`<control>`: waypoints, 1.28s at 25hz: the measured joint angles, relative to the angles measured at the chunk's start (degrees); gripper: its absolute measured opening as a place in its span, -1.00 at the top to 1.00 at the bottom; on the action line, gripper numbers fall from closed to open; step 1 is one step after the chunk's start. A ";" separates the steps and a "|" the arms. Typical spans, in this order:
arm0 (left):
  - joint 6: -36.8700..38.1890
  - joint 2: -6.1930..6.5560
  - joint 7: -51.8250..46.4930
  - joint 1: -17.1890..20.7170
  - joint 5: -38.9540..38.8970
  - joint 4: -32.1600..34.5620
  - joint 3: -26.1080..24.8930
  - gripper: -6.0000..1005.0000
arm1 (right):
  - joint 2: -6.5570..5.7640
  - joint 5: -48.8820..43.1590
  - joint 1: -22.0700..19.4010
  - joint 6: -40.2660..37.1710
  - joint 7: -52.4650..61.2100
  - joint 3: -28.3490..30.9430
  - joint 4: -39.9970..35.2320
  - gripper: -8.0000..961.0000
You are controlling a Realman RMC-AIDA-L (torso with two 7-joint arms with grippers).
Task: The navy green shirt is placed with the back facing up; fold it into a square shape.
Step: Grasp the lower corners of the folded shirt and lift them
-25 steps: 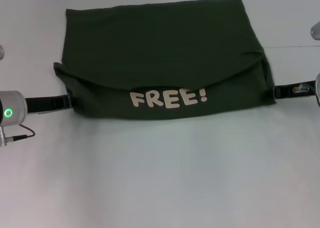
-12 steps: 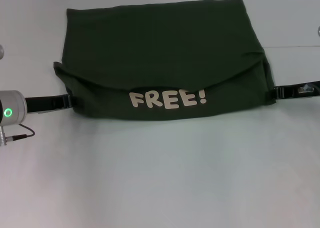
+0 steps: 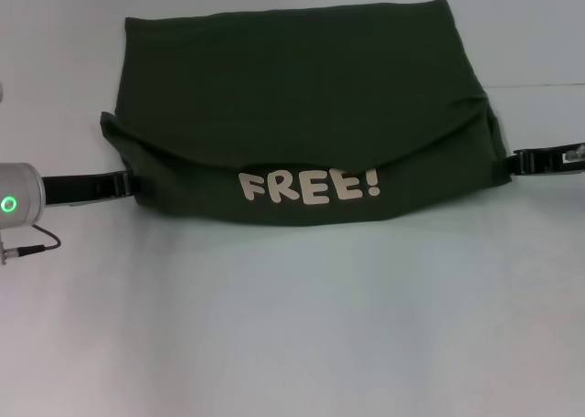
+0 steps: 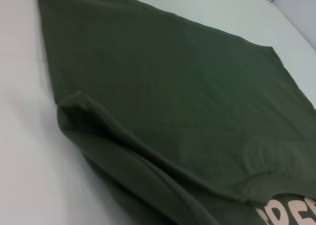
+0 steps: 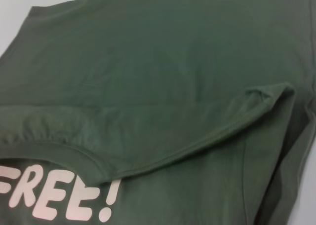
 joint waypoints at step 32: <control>40.88 5.04 -6.22 1.48 12.79 10.56 -12.65 0.89 | -1.23 0.32 -12.69 -31.72 -5.66 17.55 -12.19 0.93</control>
